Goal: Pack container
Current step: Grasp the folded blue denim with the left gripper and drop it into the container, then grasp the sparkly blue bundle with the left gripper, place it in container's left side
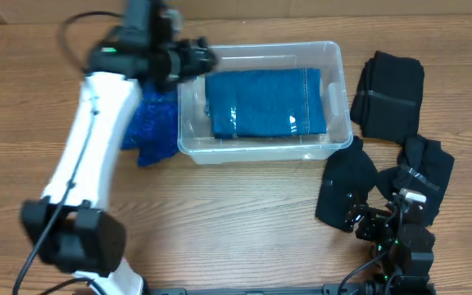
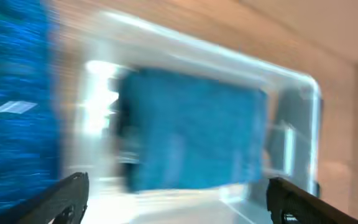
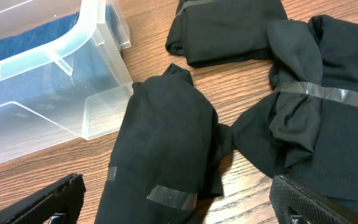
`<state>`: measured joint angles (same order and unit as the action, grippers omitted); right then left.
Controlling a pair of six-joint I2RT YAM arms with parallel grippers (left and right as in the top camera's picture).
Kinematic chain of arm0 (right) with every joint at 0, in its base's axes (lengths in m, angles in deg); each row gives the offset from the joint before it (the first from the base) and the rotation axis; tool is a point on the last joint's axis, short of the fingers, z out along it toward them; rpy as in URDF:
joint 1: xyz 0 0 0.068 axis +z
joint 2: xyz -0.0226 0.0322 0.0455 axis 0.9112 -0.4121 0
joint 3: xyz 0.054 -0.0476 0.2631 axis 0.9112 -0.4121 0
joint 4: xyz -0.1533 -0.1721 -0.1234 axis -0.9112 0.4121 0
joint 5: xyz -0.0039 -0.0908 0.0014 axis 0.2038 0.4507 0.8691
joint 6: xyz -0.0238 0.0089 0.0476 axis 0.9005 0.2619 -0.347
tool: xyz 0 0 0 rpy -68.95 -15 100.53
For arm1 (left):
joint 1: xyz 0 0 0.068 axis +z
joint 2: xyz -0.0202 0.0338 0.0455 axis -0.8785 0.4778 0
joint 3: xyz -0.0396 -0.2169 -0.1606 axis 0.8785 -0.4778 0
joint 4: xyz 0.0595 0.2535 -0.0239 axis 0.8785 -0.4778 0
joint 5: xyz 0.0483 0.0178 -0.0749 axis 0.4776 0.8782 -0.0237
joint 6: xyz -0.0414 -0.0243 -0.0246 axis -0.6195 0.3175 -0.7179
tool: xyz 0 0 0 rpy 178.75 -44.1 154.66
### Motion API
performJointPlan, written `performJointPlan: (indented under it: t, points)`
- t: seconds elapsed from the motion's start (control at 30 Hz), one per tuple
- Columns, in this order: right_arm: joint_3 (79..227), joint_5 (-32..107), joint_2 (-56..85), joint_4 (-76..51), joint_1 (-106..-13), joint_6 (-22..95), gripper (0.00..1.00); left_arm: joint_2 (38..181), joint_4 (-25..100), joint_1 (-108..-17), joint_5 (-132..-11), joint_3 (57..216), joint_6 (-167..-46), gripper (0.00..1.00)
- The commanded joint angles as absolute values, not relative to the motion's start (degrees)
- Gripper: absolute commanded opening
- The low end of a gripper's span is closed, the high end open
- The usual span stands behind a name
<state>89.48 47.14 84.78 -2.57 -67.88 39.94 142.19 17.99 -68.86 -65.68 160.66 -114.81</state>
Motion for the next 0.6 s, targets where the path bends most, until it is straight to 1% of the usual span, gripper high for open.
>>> performJointPlan:
  t: [0.0, 0.07, 0.17, 0.27, 0.4, 0.43, 0.47, 0.5, 0.57]
  points:
    - [88.5, 47.2, 85.2, -2.7, -67.8, 40.0, 1.00, 144.1, 14.9, -55.2, -65.0, 161.3, -100.5, 1.00]
    - [88.5, 47.2, 85.2, -2.7, -67.8, 40.0, 1.00, 148.3, 14.3, -48.7, -65.1, 161.3, -95.7, 1.00]
    - [88.5, 47.2, 85.2, -2.7, -67.8, 40.0, 1.00, 156.7, 14.2, -44.2, -65.9, 161.3, -92.8, 1.00]
    - [88.5, 47.2, 85.2, -2.7, -67.8, 40.0, 1.00, 163.3, 15.6, -43.4, -66.3, 161.3, -91.8, 1.00]
    - [88.5, 47.2, 85.2, -2.7, -67.8, 40.0, 1.00, 169.6, 22.9, -44.0, -71.0, 161.3, -89.3, 1.00]
    - [88.5, 47.2, 85.2, -2.7, -67.8, 40.0, 1.00, 169.8, 24.0, -44.3, -71.1, 161.3, -89.2, 0.98]
    - [88.5, 47.2, 85.2, -2.7, -67.8, 40.0, 1.00, 169.9, 24.7, -44.7, -71.1, 161.3, -89.0, 0.94]
    - [88.5, 47.2, 85.2, -2.7, -67.8, 40.0, 1.00, 170.0, 25.4, -45.4, -71.1, 161.3, -89.0, 0.86]
    - [88.5, 47.2, 85.2, -2.7, -67.8, 40.0, 1.00, 170.2, 25.2, -46.6, -71.2, 161.3, -88.6, 0.77]
